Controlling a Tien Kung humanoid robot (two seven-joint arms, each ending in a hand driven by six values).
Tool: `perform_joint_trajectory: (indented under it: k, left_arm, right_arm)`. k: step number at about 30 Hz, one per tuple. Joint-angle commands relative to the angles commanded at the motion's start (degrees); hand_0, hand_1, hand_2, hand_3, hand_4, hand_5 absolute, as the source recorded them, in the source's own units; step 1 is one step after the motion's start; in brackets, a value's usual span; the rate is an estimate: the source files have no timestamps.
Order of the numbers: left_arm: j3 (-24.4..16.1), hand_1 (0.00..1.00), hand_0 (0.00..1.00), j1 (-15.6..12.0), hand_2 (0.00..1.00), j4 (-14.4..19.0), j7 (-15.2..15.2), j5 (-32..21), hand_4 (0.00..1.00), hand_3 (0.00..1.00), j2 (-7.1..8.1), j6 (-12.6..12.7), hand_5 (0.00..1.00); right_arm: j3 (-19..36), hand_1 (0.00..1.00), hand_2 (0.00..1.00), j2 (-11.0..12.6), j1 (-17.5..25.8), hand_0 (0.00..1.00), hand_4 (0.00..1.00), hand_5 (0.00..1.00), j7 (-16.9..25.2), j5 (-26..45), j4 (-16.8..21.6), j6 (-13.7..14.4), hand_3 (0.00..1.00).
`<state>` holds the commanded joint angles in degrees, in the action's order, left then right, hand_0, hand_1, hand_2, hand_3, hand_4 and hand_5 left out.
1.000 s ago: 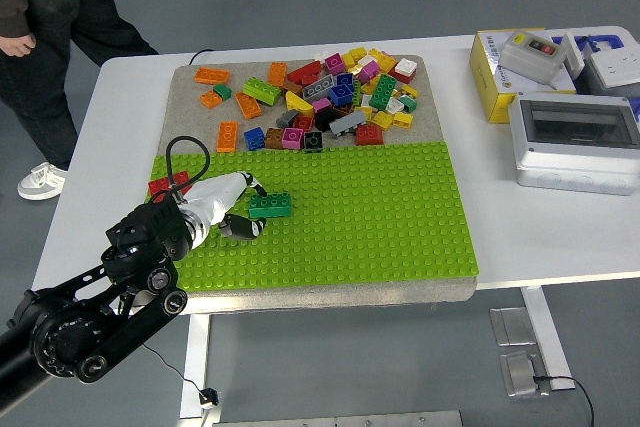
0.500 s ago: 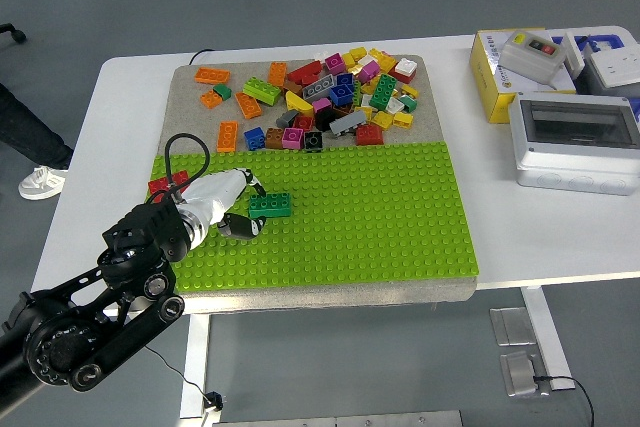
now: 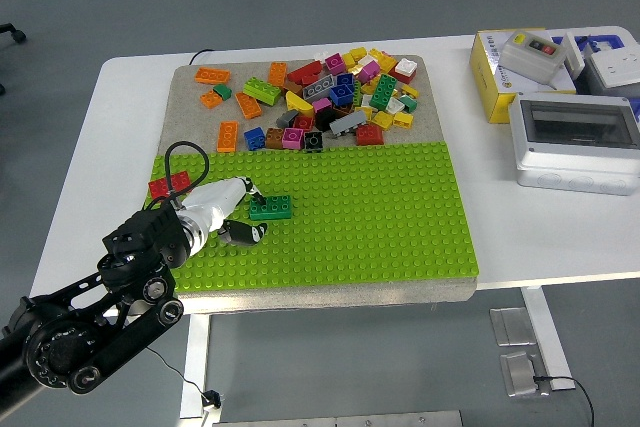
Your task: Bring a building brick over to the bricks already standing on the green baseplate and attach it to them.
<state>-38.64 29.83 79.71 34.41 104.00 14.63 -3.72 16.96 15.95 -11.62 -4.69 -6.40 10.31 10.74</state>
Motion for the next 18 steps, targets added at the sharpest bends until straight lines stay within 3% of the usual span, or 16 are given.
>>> perform_joint_trajectory:
  k: [13,18]
  left_arm:
    - [0.1,0.998,0.998,-0.2,0.998,-0.6,-0.4,-0.1,0.641,0.699,0.05,0.6,0.288]
    - [-1.0,0.998,0.998,-0.8,0.998,0.8,-0.1,1.1,0.637,0.682,0.35,0.6,0.289]
  right_arm:
    - [-0.6,0.639,0.666,0.0,-0.1,0.668,0.584,0.74,0.1,0.4,0.0,0.0,0.707]
    - [-0.8,0.639,0.666,0.0,-0.1,0.667,0.584,0.74,0.1,0.6,0.0,0.0,0.706]
